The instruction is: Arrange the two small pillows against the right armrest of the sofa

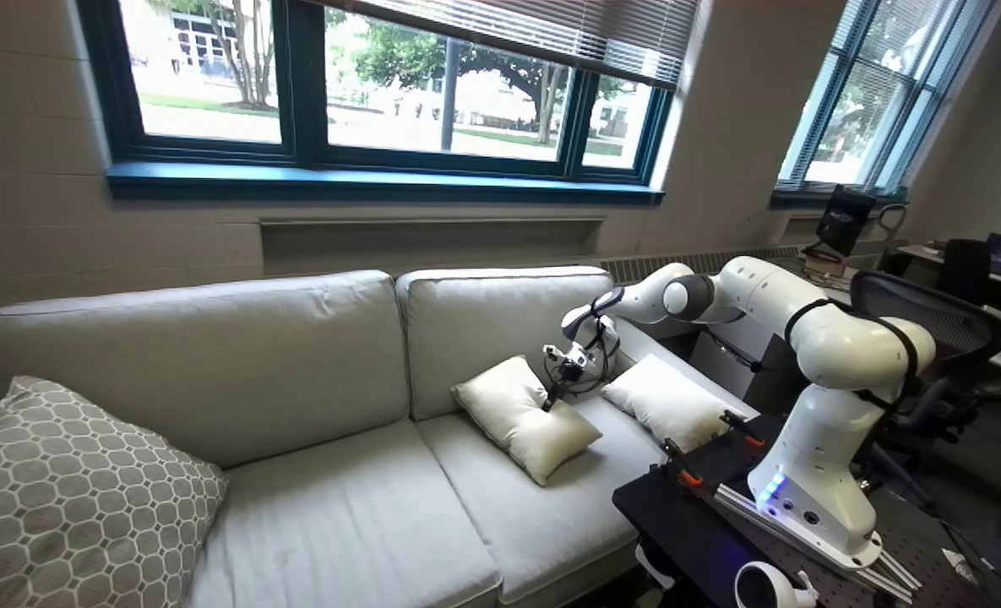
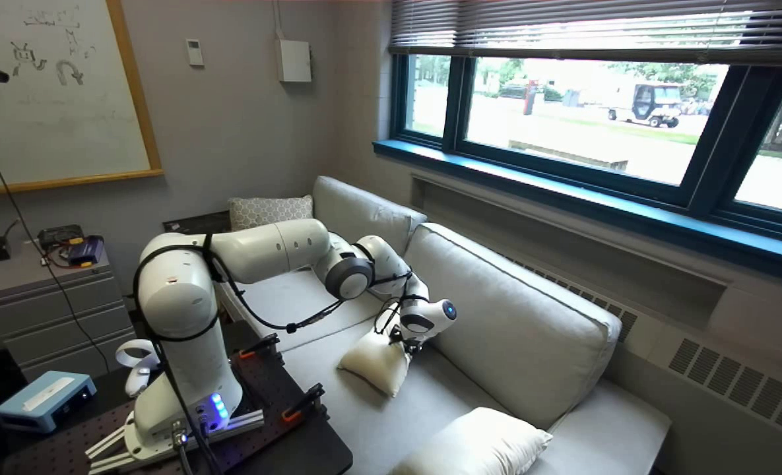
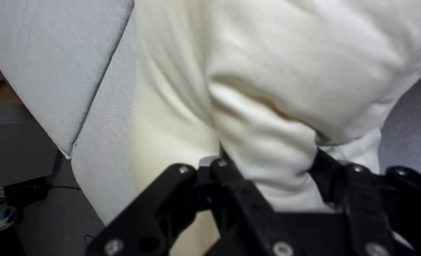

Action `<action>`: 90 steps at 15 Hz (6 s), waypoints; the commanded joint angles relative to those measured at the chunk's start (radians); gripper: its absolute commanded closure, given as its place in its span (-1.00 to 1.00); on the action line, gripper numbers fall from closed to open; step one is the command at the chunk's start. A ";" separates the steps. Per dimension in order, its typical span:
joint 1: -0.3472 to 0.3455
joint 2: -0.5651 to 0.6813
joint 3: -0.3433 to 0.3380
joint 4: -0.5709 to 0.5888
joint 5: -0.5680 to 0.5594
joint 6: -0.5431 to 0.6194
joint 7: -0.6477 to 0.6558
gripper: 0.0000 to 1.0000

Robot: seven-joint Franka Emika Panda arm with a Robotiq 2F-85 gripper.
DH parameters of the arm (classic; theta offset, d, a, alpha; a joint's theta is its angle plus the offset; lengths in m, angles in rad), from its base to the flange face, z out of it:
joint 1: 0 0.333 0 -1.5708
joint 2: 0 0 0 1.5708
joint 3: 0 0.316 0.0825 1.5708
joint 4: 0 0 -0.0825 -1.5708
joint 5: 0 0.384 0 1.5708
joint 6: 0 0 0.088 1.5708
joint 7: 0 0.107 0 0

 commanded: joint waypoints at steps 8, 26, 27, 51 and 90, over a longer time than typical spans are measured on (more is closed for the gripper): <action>0.019 -0.009 0.032 0.017 0.005 -0.069 0.060 0.82; 0.103 -0.380 0.124 -0.365 0.011 0.134 -0.127 0.83; 0.101 -0.418 0.128 -0.409 0.017 0.157 -0.157 0.82; 0.170 -0.201 -0.094 -0.293 0.058 0.319 -0.064 -1.00; -0.005 -0.002 -0.014 0.046 0.001 0.187 -0.054 -1.00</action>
